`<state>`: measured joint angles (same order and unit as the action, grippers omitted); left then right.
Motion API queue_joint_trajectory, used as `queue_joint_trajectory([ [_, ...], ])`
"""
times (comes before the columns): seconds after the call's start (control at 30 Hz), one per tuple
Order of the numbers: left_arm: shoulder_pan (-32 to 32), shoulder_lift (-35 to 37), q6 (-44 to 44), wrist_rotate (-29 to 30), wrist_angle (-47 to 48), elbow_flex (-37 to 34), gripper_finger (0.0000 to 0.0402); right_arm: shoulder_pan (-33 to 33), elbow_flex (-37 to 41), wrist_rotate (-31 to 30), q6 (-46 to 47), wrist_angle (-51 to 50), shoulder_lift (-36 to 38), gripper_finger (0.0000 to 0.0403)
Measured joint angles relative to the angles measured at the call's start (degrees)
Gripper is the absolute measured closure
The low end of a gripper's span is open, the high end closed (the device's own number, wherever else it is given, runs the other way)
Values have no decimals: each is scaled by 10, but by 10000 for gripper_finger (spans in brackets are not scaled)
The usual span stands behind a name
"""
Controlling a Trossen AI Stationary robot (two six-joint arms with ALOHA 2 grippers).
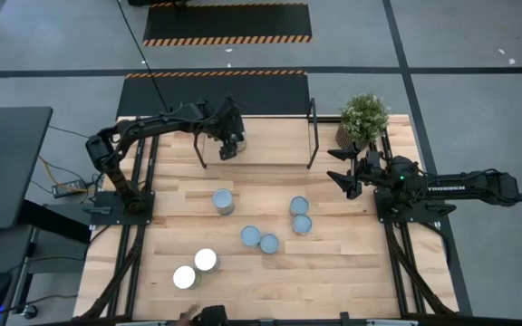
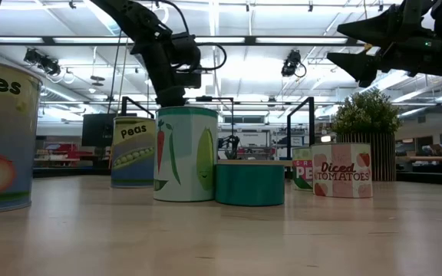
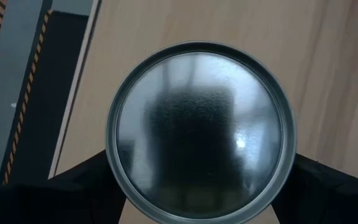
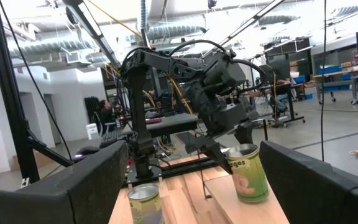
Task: Pick and place cans onto a shelf
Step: Put the canned oranges on the shelf
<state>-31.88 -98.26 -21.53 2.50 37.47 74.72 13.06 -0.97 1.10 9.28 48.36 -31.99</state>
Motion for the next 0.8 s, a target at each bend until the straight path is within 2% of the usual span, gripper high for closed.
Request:
queue_joint_trajectory([
  [0.2, 5, 0, -8, -3, 8, 0, 83, 0, 0, 0, 0, 0, 0, 30],
  [0.4, 9, 0, -63, -22, 23, 0, 83, 0, 0, 0, 0, 0, 0, 30],
  [0.7, 8, 0, -72, -27, 8, 0, 83, 0, 0, 0, 0, 0, 0, 30],
  [0.8, 7, 1, -72, -28, -7, 0, 70, 0, 0, 0, 0, 0, 0, 30],
])
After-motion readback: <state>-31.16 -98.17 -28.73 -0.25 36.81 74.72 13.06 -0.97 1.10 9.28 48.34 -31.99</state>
